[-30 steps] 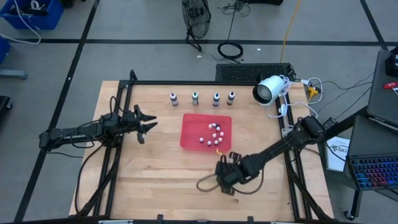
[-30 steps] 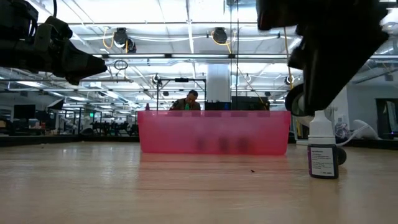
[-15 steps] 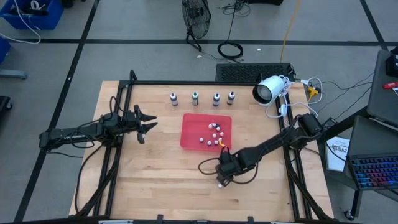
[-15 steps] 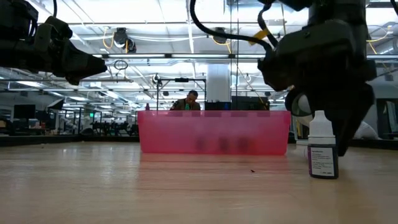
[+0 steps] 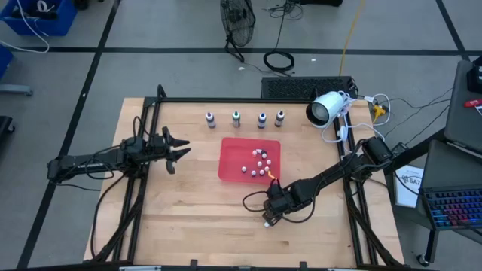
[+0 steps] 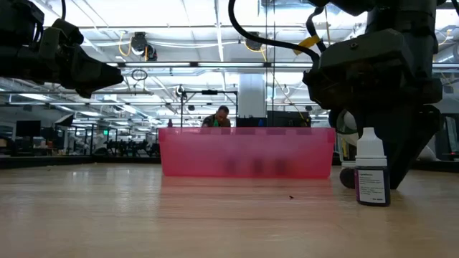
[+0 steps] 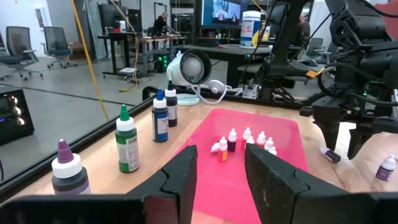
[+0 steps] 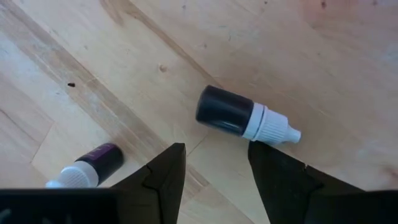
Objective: Pick & Place food coloring
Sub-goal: Put the small red food coloring bottle into the red bin
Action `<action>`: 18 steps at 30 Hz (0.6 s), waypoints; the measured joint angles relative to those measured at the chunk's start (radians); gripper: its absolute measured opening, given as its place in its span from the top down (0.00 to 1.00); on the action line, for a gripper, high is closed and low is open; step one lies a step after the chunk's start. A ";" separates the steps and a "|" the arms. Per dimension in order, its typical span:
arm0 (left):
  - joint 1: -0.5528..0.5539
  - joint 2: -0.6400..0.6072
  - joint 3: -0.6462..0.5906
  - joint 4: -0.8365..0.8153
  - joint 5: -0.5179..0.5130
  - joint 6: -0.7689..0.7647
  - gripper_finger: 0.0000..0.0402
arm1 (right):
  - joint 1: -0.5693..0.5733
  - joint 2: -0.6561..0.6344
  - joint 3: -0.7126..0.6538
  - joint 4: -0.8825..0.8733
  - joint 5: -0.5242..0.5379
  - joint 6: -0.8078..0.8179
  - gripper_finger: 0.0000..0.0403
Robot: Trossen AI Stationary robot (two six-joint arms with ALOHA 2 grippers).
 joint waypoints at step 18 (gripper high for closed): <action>0.000 0.000 0.000 0.000 0.000 0.000 0.66 | 0.034 0.004 -0.002 -0.202 -0.037 -0.188 0.58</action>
